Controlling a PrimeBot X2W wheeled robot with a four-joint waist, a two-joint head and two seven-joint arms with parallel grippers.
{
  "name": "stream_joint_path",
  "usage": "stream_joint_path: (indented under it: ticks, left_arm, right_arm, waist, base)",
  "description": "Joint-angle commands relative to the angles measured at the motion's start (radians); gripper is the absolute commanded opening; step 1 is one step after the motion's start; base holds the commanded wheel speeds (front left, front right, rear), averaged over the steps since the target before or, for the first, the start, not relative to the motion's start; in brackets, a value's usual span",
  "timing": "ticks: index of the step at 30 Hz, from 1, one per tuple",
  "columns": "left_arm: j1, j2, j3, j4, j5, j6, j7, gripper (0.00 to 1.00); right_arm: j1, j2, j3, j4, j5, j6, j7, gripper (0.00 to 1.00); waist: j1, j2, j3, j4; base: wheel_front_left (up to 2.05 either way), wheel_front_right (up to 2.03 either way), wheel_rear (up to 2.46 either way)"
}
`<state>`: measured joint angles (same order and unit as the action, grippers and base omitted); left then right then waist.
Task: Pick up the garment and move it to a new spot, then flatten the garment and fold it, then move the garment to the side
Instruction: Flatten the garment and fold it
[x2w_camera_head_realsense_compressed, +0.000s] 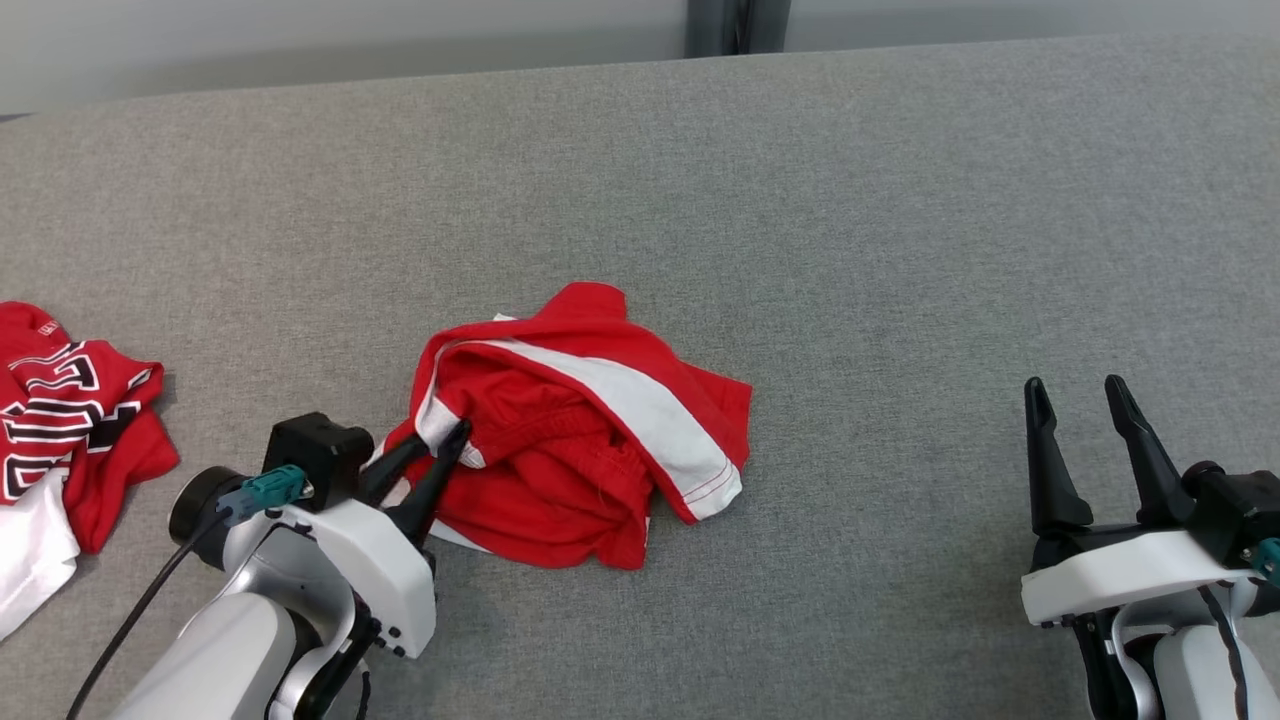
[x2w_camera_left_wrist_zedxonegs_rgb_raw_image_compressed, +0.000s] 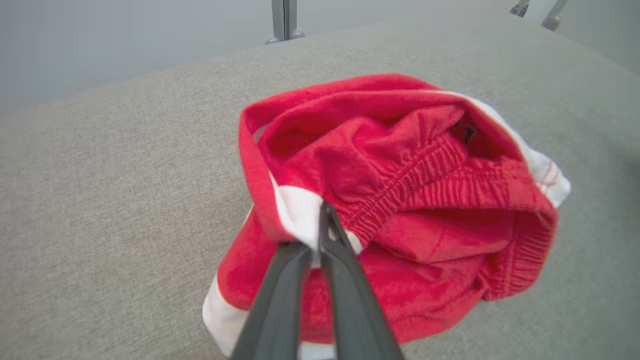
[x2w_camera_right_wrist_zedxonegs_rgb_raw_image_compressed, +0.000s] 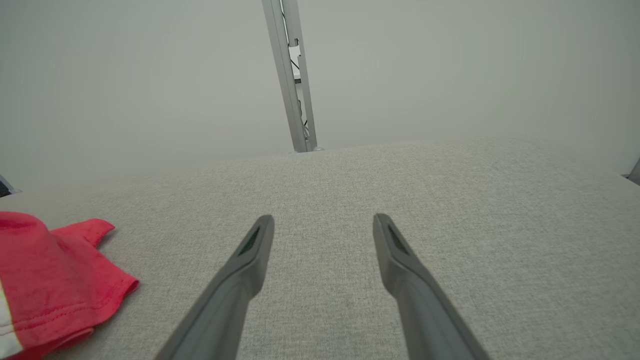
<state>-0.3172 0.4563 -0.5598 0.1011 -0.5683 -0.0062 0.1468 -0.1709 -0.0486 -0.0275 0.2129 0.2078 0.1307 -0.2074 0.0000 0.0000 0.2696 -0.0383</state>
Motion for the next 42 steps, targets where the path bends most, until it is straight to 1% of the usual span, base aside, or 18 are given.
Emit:
stream_joint_path:
  ticks: [1,5,9,14,17,22,25,28,42]
  left_arm:
    - [-0.013,-0.014,0.016,0.018,-0.009,0.015,-0.033,1.00]
    - [0.013,-0.057,0.047,0.049,-0.018,0.052,-0.126,1.00]
    - [0.046,-0.099,0.099,0.058,-0.040,0.099,-0.228,1.00]
    - [0.083,-0.143,0.163,0.044,-0.037,0.171,-0.355,1.00]
    - [0.103,-0.169,0.204,0.028,-0.020,0.215,-0.395,1.00]
    - [0.141,-0.179,0.258,-0.004,0.038,0.248,-0.411,1.00]
    - [0.170,-0.178,0.279,-0.018,0.078,0.252,-0.412,1.00]
    - [0.201,-0.182,0.294,-0.018,0.102,0.245,-0.412,1.00]
    - [0.250,-0.213,0.311,-0.004,0.129,0.214,-0.411,1.00]
  right_arm:
    - [-0.009,-0.005,-0.002,0.000,-0.002,0.000,-0.004,1.00]
    - [-0.007,-0.005,-0.003,-0.005,-0.008,0.000,-0.003,1.00]
    - [-0.002,-0.005,-0.004,-0.015,-0.019,0.000,0.001,1.00]
    - [0.009,-0.005,-0.001,-0.028,-0.040,0.000,0.004,1.00]
    - [0.016,-0.005,0.002,-0.034,-0.052,0.000,0.011,1.00]
    - [0.036,-0.005,0.011,-0.047,-0.060,0.000,0.025,1.00]
    - [0.046,-0.005,0.014,-0.049,-0.062,0.000,0.030,1.00]
    - [0.058,-0.005,0.018,-0.050,-0.058,0.000,0.036,1.00]
    - [0.080,-0.005,0.020,-0.058,-0.049,0.000,0.047,1.00]
  waist:
    - [0.0000,0.0000,0.000,0.002]
    - [0.0000,0.0000,-0.008,0.011]
    - [0.0000,0.0000,-0.024,0.022]
    - [0.0000,0.0000,-0.053,0.041]
    - [0.0000,0.0000,-0.071,0.051]
    - [0.0000,0.0000,-0.097,0.063]
    - [0.0000,0.0000,-0.112,0.067]
    - [0.0000,0.0000,-0.124,0.067]
    - [0.0000,0.0000,-0.147,0.069]
  base:
    - [0.00,0.00,0.00]
    - [0.00,0.00,0.00]
    - [0.00,0.00,0.00]
    - [0.00,0.00,0.00]
    - [0.00,0.00,0.00]
    - [0.00,0.00,0.00]
    - [0.00,0.00,0.00]
    - [0.00,0.00,0.00]
    - [0.00,0.00,0.00]
